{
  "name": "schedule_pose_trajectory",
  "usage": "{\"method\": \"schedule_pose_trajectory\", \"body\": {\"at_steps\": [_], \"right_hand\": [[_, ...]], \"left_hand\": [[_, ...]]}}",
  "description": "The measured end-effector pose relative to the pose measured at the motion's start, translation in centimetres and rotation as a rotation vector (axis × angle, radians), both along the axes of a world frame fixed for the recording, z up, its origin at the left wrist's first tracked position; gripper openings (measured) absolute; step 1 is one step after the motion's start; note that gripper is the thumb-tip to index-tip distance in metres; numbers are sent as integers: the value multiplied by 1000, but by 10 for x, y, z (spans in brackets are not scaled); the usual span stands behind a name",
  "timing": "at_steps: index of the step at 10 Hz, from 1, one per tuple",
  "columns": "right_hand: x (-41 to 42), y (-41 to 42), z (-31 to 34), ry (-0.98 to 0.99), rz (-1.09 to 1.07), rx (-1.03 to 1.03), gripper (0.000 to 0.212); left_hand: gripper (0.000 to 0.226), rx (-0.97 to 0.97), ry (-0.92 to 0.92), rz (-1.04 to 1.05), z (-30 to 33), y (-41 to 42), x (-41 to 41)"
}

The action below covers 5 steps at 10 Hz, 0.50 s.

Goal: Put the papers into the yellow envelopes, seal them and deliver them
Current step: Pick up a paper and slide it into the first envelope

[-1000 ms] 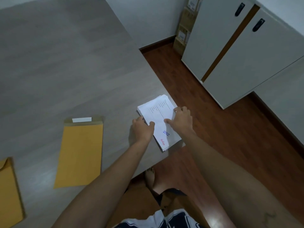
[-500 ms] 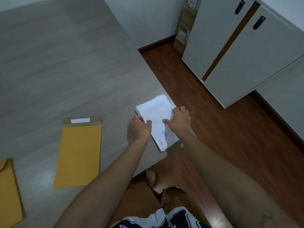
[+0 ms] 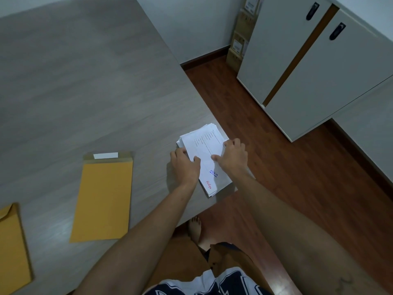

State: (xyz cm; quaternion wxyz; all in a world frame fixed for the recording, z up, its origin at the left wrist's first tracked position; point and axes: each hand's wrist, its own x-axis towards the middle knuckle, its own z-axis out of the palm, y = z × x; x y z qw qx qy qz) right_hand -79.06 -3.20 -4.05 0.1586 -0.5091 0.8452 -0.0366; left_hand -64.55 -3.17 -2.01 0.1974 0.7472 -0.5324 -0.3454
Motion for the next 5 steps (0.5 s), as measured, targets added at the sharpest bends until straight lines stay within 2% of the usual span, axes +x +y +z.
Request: {"method": "schedule_pose_trajectory", "body": {"at_steps": [2,4,5], "right_hand": [[0,0,0,-1,-1,-6,71],[1,2,1,7,-2,-6,70],[2,3,1,4,-4,-17,69]], "left_hand": [[47,8,66,42,-1,-7,-1],[17,23,162,72,-9,-19,0],[8,11,148,67,-10,-22,0]]}}
